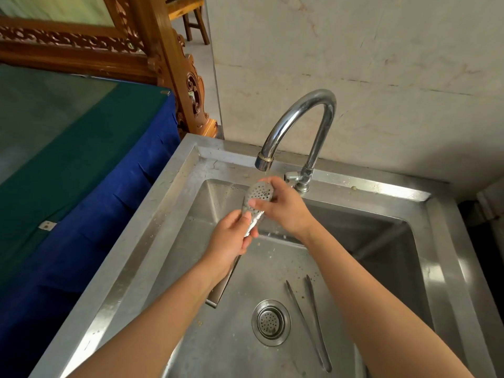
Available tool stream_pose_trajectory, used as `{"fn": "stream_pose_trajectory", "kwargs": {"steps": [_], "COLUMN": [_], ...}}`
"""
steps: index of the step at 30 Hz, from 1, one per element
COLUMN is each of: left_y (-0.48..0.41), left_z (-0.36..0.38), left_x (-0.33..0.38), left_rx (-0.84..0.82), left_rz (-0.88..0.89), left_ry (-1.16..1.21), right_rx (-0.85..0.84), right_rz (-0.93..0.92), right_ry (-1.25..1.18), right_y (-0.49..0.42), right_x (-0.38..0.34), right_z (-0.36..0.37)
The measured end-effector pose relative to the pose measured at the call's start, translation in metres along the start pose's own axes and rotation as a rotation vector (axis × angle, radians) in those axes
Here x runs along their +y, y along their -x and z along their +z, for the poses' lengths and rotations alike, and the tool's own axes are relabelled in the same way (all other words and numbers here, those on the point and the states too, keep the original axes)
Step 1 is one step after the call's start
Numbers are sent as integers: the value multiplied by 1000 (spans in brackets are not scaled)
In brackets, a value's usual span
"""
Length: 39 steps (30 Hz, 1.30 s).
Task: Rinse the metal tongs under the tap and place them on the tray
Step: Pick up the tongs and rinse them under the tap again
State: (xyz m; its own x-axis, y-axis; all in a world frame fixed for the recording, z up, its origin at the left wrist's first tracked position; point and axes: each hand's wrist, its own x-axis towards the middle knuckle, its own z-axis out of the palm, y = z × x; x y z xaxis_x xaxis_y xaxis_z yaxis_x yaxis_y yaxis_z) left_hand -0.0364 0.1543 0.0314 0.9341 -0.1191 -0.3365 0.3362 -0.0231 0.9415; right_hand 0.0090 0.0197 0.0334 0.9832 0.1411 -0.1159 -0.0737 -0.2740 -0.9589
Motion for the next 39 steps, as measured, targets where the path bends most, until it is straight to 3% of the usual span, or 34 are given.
{"fn": "stream_pose_trajectory", "kwargs": {"steps": [3, 6, 12, 18, 23, 24, 27, 31, 36, 39], "left_y": [3, 2, -2, -4, -11, -12, -12, -13, -16, -16], "left_z": [4, 6, 1, 9, 6, 5, 4, 4, 1, 4], "left_x": [1, 5, 10, 10, 10, 8, 5, 4, 1, 0], "left_rx": [-6, 5, 43, 16, 39, 32, 5, -36, -24, -29], "left_rz": [-26, -28, -77, -78, -84, -90, -92, -87, -86, -68], "left_ry": [22, 8, -7, -7, 65, 99, 187, 197, 194, 138], "right_rx": [177, 291, 91, 340, -88, -107, -25, 211, -118, 68], "right_rz": [24, 77, -32, -1, -21, -22, -47, -99, -96, -86], "right_ry": [32, -94, 93, 102, 12, 28, 132, 140, 145, 205], "right_y": [-3, -6, -2, -7, 2, 1, -4, -8, -5, -11], "right_x": [-6, -8, -7, -10, -10, -9, -10, -6, 2, 2], "right_z": [3, 10, 5, 2, 0, -3, -10, -4, -3, -6]}}
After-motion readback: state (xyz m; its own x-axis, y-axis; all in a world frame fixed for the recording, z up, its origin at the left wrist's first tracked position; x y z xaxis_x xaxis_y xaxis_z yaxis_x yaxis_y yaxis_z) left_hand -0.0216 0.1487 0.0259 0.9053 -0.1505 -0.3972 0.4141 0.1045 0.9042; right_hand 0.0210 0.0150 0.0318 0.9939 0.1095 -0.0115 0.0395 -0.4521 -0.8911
